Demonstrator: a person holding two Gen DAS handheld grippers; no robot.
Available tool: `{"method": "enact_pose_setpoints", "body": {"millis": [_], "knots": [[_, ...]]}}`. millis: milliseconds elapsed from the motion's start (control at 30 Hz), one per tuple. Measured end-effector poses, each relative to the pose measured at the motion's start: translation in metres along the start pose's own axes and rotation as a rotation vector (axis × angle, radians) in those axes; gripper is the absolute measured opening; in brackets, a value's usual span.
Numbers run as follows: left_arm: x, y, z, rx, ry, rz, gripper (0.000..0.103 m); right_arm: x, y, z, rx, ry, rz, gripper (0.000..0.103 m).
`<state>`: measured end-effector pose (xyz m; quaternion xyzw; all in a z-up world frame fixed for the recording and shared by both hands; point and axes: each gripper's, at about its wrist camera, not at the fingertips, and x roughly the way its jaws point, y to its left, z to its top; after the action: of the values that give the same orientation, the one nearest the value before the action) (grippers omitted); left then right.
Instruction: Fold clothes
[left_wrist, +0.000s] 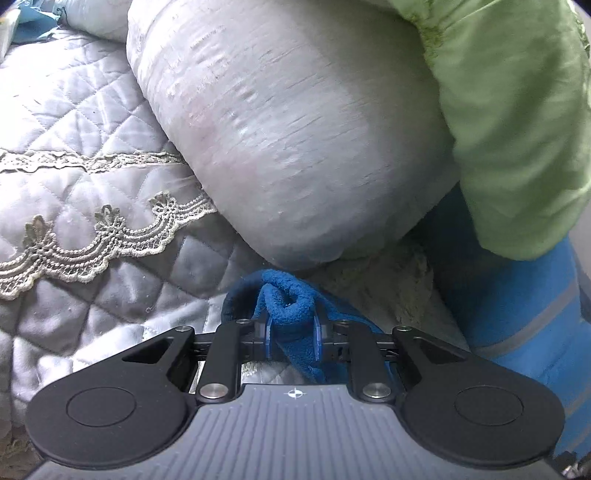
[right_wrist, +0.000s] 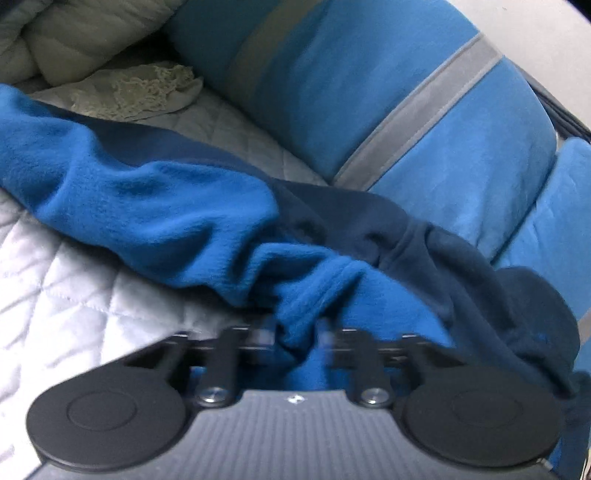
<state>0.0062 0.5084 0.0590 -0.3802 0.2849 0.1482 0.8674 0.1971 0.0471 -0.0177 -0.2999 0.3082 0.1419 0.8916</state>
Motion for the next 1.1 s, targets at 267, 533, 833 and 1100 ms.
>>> {"method": "enact_pose_setpoints", "body": {"millis": [267,533,833,1100], "knots": [[0.014,-0.004,-0.014,-0.005,0.016,0.049,0.019,-0.019,-0.080,-0.007,0.002,0.064,0.209,0.010],[-0.006,-0.024,-0.018,0.103,-0.003,0.069,0.019,-0.039,-0.074,-0.010,-0.120,0.065,0.286,0.056],[-0.076,-0.119,-0.034,0.491,-0.059,0.005,0.019,-0.079,-0.096,-0.016,-0.092,-0.057,0.272,0.098],[-0.123,-0.233,-0.036,0.830,-0.230,-0.134,0.019,-0.062,-0.148,-0.024,0.252,-0.099,0.319,0.056]]}}
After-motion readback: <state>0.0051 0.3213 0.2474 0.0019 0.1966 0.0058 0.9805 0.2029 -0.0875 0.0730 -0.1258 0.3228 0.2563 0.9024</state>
